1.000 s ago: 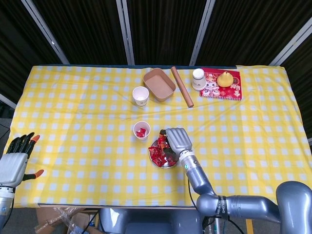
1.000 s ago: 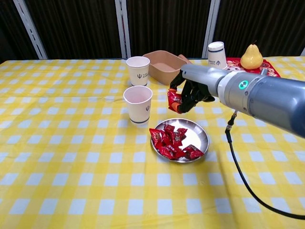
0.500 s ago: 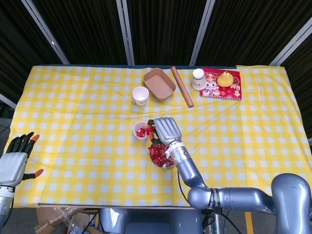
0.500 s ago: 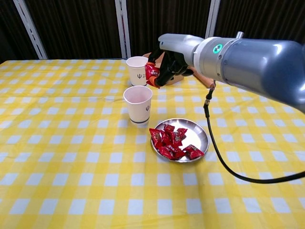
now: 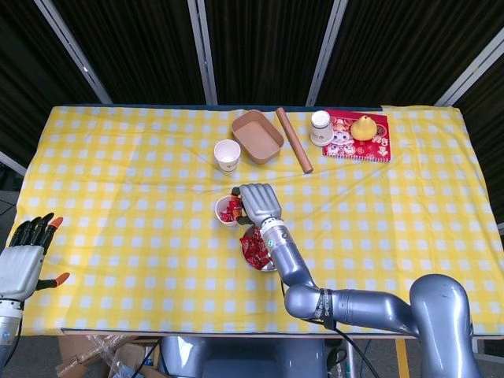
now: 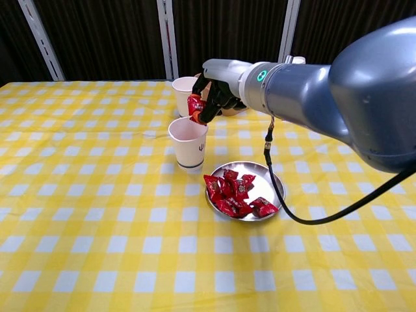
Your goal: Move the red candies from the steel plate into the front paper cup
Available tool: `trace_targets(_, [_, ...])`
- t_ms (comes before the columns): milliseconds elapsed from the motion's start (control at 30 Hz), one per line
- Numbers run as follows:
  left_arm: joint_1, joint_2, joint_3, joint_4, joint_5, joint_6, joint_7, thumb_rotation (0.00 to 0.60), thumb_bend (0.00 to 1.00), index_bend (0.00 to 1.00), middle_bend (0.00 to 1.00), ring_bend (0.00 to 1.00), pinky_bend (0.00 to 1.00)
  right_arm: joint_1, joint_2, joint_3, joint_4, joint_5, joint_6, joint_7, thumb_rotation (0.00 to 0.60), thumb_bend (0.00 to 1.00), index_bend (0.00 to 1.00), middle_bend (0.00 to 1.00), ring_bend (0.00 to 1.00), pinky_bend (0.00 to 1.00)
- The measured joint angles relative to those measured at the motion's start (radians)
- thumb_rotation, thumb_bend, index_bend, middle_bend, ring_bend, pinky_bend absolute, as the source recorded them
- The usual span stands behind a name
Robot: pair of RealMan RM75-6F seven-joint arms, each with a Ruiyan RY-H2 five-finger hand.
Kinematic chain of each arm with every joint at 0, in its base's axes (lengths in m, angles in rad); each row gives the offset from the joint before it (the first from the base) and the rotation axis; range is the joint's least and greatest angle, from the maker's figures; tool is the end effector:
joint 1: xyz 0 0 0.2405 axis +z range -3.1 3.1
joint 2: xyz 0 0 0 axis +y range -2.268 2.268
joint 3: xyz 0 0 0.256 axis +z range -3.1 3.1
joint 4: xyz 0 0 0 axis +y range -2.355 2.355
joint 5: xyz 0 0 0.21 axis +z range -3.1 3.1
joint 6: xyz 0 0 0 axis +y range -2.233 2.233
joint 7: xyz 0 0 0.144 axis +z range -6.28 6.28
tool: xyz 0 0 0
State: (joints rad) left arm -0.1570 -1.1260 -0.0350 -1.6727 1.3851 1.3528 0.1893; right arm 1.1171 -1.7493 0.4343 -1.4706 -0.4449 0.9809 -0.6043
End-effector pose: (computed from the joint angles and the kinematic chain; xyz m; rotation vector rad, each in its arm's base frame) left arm -0.3074 0.1971 0.1368 -1.4704 -0.9251 -0.7261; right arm -0.0043 -0.3821 -0.0559 1.7361 -1.2827 0.9889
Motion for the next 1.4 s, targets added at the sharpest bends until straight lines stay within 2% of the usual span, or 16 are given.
trace_targets(300, [-0.001,0.0,-0.001,-0.001,-0.007,-0.002,0.004,0.6,0.0,0.02,0.0,0.0,0.0,0.018,-0.024,-0.014,0.027,-0.001,-0.012,0.02,0.6,0.6,0.59,0.82,0.97,0.91])
trace_targets(533, [0.0,0.001,-0.001,-0.002,-0.009,-0.002,0.004,0.6,0.0,0.02,0.0,0.0,0.0,0.024,-0.044,-0.02,0.06,-0.008,-0.009,0.038,0.6,0.59,0.39,0.82,0.97,0.91])
trace_targets(900, [0.0,0.001,-0.001,-0.004,-0.012,-0.002,0.007,0.6,0.0,0.02,0.0,0.0,0.0,0.019,-0.043,-0.028,0.045,-0.03,0.004,0.052,0.6,0.5,0.35,0.82,0.97,0.91])
trace_targets(1200, [0.001,0.0,-0.003,-0.007,-0.019,0.0,0.011,0.6,0.0,0.02,0.0,0.0,0.0,0.008,-0.021,-0.036,-0.009,-0.042,0.029,0.048,0.6,0.5,0.33,0.82,0.97,0.91])
trace_targets(1400, [0.002,0.0,-0.003,-0.009,-0.018,0.002,0.013,0.6,0.0,0.02,0.0,0.0,0.0,-0.021,0.028,-0.055,-0.129,-0.062,0.086,0.032,0.6,0.48,0.29,0.82,0.97,0.91])
